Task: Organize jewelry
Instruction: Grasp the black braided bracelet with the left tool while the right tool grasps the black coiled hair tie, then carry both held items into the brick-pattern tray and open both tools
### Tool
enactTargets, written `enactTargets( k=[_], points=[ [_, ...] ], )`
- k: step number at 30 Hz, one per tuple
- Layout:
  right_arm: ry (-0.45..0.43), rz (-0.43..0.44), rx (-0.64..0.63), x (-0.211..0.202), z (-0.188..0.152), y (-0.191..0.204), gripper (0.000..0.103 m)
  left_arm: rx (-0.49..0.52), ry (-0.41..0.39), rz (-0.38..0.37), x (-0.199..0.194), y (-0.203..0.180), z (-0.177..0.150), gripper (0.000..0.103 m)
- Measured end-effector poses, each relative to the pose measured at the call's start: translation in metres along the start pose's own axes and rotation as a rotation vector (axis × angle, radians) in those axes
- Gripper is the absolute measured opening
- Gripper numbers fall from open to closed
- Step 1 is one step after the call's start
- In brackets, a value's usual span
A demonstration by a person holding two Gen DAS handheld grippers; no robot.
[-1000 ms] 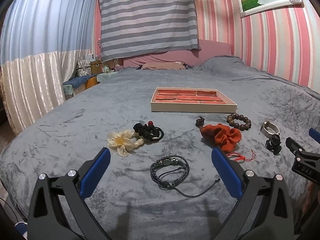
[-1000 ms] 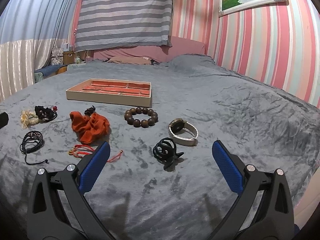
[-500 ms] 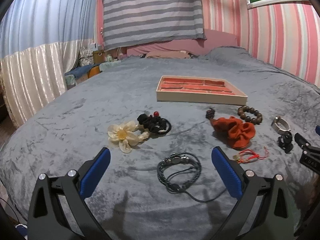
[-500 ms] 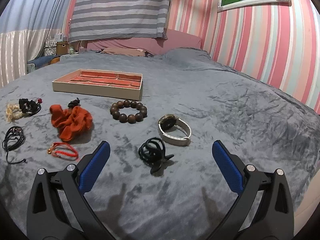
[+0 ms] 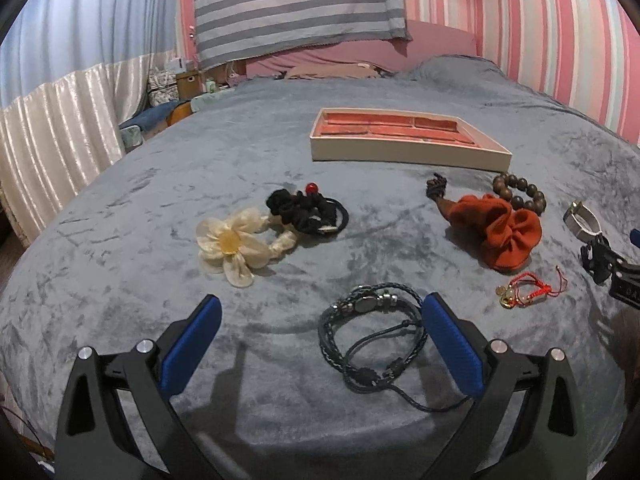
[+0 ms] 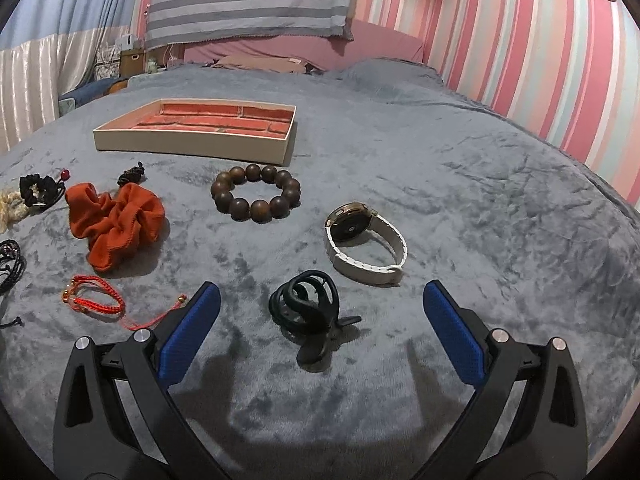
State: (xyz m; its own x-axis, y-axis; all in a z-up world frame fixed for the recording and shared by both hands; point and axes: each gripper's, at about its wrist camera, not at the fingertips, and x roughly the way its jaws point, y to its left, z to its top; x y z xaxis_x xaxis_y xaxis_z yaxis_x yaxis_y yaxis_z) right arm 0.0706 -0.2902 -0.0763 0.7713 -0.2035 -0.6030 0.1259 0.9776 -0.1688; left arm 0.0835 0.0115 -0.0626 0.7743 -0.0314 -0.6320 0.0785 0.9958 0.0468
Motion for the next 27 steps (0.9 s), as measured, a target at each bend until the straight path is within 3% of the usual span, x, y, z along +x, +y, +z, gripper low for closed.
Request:
enactTargets(
  k=[2,6,13,20,27],
  points=[
    [0.019,0.014,0.003,0.006,0.0,-0.001,0.093,-0.001,0.013,-0.014,0.004,0.0,0.0,0.097],
    [0.051,0.032,0.005,0.016,0.0,0.0,0.085,-0.002,0.055,-0.04,0.015,-0.001,0.001,0.077],
    [0.088,0.063,0.008,0.027,0.0,0.0,0.072,-0.013,0.135,-0.083,0.035,-0.002,-0.002,0.064],
    [0.136,0.106,0.027,0.038,0.0,-0.003,0.042,0.0,0.162,-0.124,0.043,-0.005,0.0,0.044],
    [0.115,0.116,0.031,0.032,0.001,-0.003,0.042,0.022,0.165,-0.155,0.044,-0.01,0.003,0.021]
  ],
)
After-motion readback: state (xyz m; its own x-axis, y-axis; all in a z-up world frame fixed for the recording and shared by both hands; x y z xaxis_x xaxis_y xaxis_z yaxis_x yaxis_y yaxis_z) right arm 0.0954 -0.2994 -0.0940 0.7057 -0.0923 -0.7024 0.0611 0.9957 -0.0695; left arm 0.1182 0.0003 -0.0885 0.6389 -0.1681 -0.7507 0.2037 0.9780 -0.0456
